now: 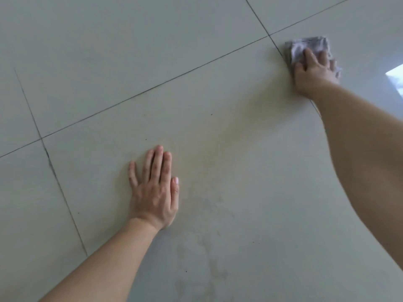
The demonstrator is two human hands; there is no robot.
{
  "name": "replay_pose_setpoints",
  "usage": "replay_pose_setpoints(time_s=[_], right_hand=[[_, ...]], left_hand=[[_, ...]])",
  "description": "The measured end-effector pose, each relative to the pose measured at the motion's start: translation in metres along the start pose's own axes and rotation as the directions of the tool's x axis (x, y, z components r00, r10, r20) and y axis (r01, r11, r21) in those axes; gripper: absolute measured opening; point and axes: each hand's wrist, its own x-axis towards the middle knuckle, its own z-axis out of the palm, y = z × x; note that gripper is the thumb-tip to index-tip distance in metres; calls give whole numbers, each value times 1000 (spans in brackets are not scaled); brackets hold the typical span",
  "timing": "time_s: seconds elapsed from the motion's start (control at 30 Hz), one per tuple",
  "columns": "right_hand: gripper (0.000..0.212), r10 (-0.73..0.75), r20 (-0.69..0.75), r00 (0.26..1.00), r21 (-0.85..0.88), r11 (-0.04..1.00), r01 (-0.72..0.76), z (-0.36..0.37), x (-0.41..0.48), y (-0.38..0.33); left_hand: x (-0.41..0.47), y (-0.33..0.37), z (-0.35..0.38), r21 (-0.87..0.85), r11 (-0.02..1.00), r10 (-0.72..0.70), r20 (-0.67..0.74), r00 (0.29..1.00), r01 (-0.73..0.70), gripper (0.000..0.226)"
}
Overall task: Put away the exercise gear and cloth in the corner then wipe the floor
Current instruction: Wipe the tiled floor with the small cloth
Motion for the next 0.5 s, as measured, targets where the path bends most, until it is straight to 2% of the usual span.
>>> replay_pose_setpoints(time_s=[0.03, 0.13, 0.2, 0.27, 0.3, 0.33, 0.37, 0.4, 0.47, 0.5], right_hand=[[59, 26, 30, 999, -23, 999, -26, 0, -9, 12], [56, -217, 78, 973, -59, 973, 222, 17, -68, 27], [54, -377, 155, 913, -66, 918, 390, 27, -121, 42], [54, -512, 251, 821, -79, 835, 545, 33, -175, 67], [54, -560, 284, 778, -99, 790, 605, 35, -195, 84], [54, -572, 298, 764, -114, 774, 623, 35, -208, 105], [54, -540, 301, 786, -124, 795, 594, 31, -216, 129], [54, -468, 281, 838, -121, 849, 514, 25, -220, 156], [54, -236, 242, 941, -81, 962, 262, 15, -225, 216], [55, -118, 241, 963, -66, 988, 138, 10, -227, 248]], left_hand=[[0, 0, 0, 2, 1000, 1, 0, 1000, -1, 62], [0, 0, -2, 0, 1000, -1, 12, 1000, 1, 62], [0, 1, -3, 11, 1000, 3, 28, 1000, -4, 62], [0, 1, -4, 13, 1000, -2, 61, 998, 1, 63], [0, 1, -5, 12, 1000, -10, 80, 997, 9, 63], [0, 2, -6, 9, 1000, -20, 98, 995, 20, 64], [0, 3, -7, 4, 999, -33, 118, 992, 32, 65], [1, 4, -8, 1, 999, -47, 142, 989, 47, 66], [3, 1, -7, 11, 997, -74, 189, 979, 73, 69], [5, -1, -5, 14, 996, -87, 207, 975, 86, 71]])
